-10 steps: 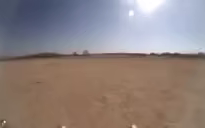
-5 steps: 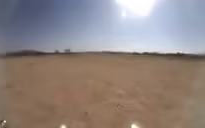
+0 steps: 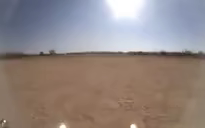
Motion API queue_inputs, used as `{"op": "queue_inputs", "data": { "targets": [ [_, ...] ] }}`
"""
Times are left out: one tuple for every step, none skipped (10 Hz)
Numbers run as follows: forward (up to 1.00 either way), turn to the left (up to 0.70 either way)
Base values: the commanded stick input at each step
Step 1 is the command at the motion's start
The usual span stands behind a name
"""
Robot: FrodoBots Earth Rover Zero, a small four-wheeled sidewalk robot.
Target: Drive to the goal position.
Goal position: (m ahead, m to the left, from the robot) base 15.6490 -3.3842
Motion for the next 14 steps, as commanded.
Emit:
{"op": "queue_inputs", "data": {
  "targets": [
    [1.00, 0.00],
    [1.00, 0.00],
    [1.00, 0.00],
    [1.00, 0.00],
    [1.00, 0.00],
    [1.00, 0.00],
    [1.00, 0.00],
    [1.00, 0.00],
    [1.00, 0.00],
    [1.00, 0.00],
    [1.00, 0.00],
    [1.00, 0.00],
    [1.00, 0.00],
    [1.00, 0.00]
  ]
}}
